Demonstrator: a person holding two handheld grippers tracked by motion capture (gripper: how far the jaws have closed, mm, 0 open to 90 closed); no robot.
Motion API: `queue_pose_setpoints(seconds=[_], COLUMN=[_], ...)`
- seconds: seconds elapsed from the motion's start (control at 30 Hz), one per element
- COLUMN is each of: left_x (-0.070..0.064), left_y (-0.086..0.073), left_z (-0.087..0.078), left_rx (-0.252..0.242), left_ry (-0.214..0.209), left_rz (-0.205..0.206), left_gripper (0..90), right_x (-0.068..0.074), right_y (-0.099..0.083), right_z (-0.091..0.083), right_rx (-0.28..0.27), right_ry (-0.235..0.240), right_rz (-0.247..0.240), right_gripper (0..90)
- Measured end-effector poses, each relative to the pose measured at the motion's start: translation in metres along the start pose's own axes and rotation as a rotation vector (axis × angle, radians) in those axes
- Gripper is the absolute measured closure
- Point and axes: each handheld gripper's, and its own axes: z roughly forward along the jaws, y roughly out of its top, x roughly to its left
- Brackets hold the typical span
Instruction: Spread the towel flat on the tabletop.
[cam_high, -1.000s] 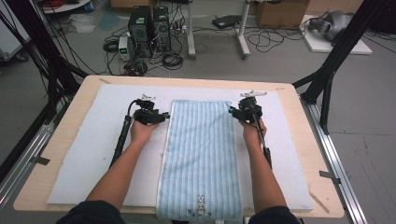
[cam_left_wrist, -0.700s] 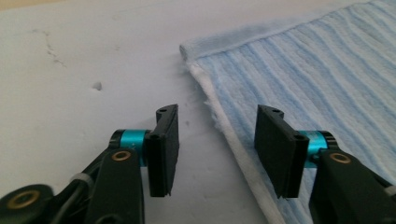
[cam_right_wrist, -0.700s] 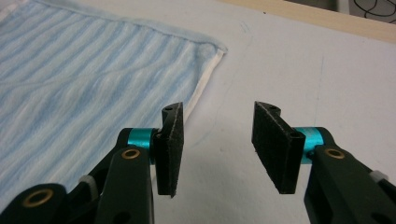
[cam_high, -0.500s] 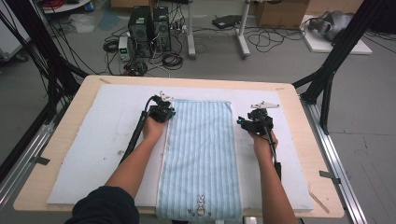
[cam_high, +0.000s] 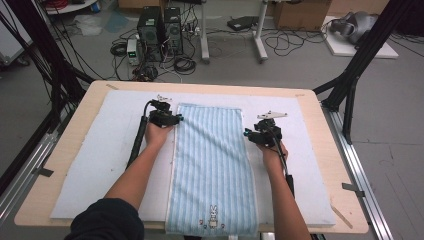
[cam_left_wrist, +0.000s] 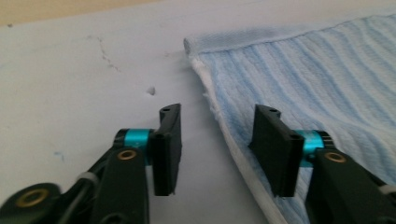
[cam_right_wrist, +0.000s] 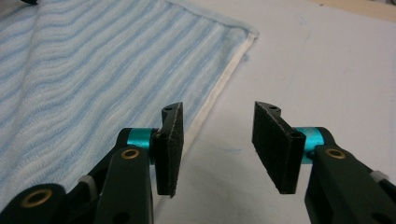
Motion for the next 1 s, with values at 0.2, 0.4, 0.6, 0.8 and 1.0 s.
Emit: queue_pose_setpoints(seconds=[0.2, 0.4, 0.6, 0.8, 1.0], left_x=[0.003, 0.007, -0.001, -0.015, -0.036], left_y=[-0.013, -0.022, -0.032, -0.050, -0.066], left_z=[-0.018, -0.031, -0.047, -0.065, -0.086], left_rx=[0.003, 0.008, -0.009, 0.003, 0.016], left_ry=[-0.037, -0.047, -0.093, -0.167, -0.211], left_rz=[-0.012, -0.024, -0.012, -0.005, 0.020], left_gripper=[45.0, 45.0, 44.2, 48.1, 51.9], right_x=[0.005, 0.013, 0.013, 0.026, 0.046], right_y=[0.000, 0.011, 0.011, 0.002, -0.017], right_z=[0.028, 0.040, 0.036, 0.000, -0.037], right_rx=[0.038, 0.053, 0.042, -0.019, -0.041], right_ry=[0.063, -0.099, -0.172, -0.111, -0.082], right_rz=[0.027, -0.055, 0.008, -0.011, -0.056], right_gripper=[64.1, 86.3, 62.0, 54.8, 53.0])
